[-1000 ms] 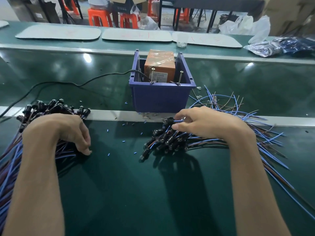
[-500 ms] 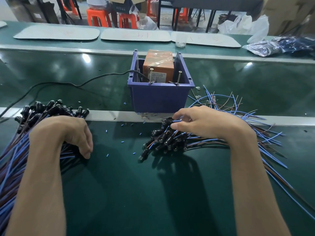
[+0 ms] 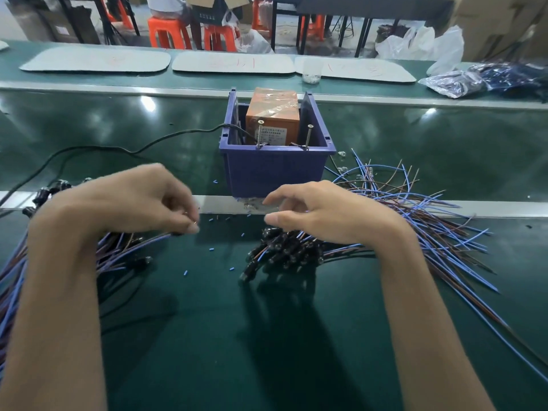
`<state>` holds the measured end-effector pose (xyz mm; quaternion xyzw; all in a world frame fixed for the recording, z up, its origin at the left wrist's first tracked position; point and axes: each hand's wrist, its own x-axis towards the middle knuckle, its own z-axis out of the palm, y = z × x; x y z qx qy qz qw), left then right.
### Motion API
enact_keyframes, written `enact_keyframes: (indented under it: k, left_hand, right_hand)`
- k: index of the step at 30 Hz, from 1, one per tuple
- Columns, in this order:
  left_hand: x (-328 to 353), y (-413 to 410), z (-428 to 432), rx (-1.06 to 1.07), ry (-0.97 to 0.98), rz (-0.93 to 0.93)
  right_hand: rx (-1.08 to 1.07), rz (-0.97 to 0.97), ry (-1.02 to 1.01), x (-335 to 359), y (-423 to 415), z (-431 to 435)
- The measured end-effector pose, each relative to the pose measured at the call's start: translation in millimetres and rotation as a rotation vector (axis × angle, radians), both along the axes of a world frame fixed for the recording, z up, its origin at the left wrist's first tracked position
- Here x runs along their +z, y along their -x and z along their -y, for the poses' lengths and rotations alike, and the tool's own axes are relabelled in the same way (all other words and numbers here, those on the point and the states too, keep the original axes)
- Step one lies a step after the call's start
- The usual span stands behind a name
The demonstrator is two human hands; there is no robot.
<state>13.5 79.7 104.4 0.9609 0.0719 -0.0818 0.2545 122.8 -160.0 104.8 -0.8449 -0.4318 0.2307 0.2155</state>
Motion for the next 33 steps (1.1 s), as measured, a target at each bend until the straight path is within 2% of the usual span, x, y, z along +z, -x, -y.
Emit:
enact_keyframes:
  k: [4, 7, 11, 13, 17, 20, 22, 23, 31, 33]
  left_hand:
    - [24.6, -0.8, 38.9, -0.1, 0.242, 0.449]
    - [33.9, -3.9, 70.6, -0.221, 0.303, 0.572]
    - [37.1, -6.6, 86.0, -0.232, 0.388, 0.665]
    - [37.7, -6.8, 86.0, -0.17, 0.455, 0.686]
    - [34.2, -9.0, 80.1, 0.013, 0.511, 0.648]
    - [29.2, -12.3, 71.5, 0.042, 0.508, 0.37]
    - [22.7, -13.9, 65.6, 0.039, 0.352, 0.175]
    - [19.1, -14.7, 62.9, 0.05, 0.286, 0.142]
    - [21.5, -19.7, 64.2, 0.248, 0.463, 0.415]
    - [26.6, -20.4, 69.6, 0.293, 0.6, 0.496]
  right_hand:
    - [0.092, -0.11, -0.179, -8.9, 14.4, -18.9]
    - [0.109, -0.214, -0.392, -11.3, 23.1, -27.8]
    - [0.028, -0.387, -0.649, -5.8, 18.4, -23.4]
    - [-0.04, -0.41, -0.709, -3.2, 14.4, -19.0]
    - [-0.114, -0.253, -0.812, 5.3, 9.8, -12.9]
    - [-0.163, -0.301, -0.934, 14.6, 11.7, -8.2]
    - [-0.186, -0.322, -0.998, 19.9, 13.2, -4.4]
    - [-0.194, -0.338, -1.032, 22.7, 13.5, -2.2]
    - [-0.143, -0.689, -1.213, 35.6, 7.7, 12.7]
    - [-0.153, -0.754, -1.247, 36.9, 6.8, 13.1]
